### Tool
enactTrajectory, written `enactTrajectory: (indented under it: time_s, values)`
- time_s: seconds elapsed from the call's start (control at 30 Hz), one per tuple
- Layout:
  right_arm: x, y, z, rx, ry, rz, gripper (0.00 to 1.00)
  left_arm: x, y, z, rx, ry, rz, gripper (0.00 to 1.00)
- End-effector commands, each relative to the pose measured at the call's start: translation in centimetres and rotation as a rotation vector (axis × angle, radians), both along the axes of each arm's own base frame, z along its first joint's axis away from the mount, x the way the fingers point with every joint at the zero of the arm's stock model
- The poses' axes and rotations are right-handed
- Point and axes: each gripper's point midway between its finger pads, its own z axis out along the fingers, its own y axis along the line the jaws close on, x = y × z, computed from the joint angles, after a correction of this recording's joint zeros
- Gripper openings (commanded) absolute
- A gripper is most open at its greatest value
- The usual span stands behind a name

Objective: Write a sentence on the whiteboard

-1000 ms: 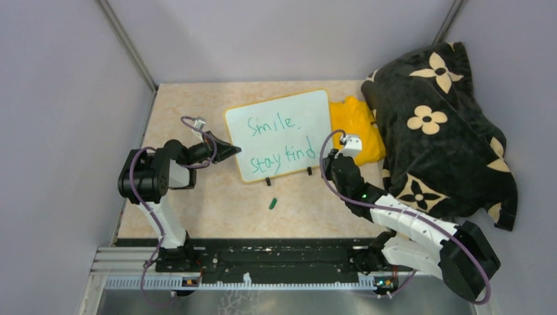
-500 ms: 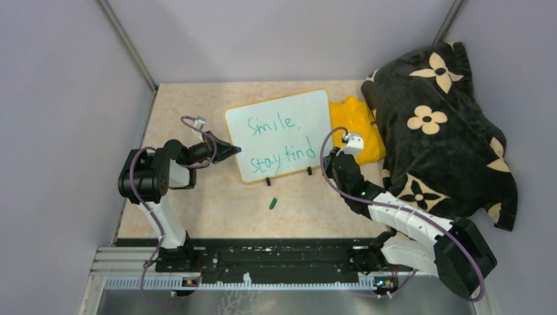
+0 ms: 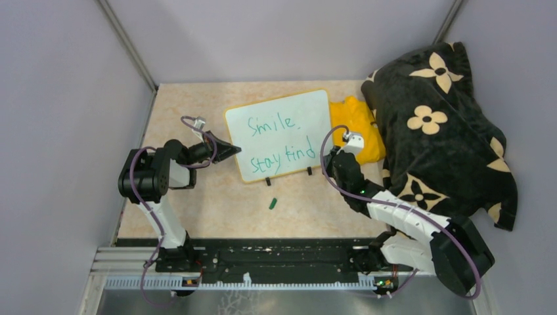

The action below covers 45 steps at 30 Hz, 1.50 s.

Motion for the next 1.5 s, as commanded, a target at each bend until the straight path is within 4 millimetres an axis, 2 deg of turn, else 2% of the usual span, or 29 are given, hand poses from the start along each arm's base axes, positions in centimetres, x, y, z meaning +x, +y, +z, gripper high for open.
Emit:
enactTrajectory:
  time_s: [0.0, 0.6, 0.83, 0.97, 1.1, 1.37, 1.47]
  values:
    - [1.1, 0.2, 1.2, 0.059, -0.038, -0.017, 0.0, -0.4, -0.6, -0.6, 0.024, -0.055, -0.042, 0.0]
    - [0.9, 0.1, 0.0, 0.056, 0.005, -0.009, 0.0, -0.4, -0.6, -0.6, 0.024, -0.056, -0.04, 0.0]
    - [0.3, 0.0, 2.9, 0.088, -0.028, 0.004, 0.0, -0.5, -0.6, -0.4, 0.025, -0.064, -0.039, 0.0]
    - [-0.9, -0.4, 5.6, 0.136, -0.069, 0.02, 0.0, -0.4, -0.6, -0.2, 0.025, -0.07, -0.036, 0.0]
    - [-2.1, -0.9, 7.2, 0.157, -0.09, 0.035, 0.0, -0.4, -0.6, 0.0, 0.022, -0.078, -0.034, 0.0]
    - [-4.0, -1.3, 7.5, 0.134, -0.091, 0.097, 0.0, -0.8, -0.6, 1.3, 0.016, -0.113, -0.036, 0.21]
    - [-4.3, -1.5, 7.7, 0.135, -0.104, 0.1, 0.0, -1.0, -0.6, 1.5, 0.015, -0.116, -0.033, 0.33]
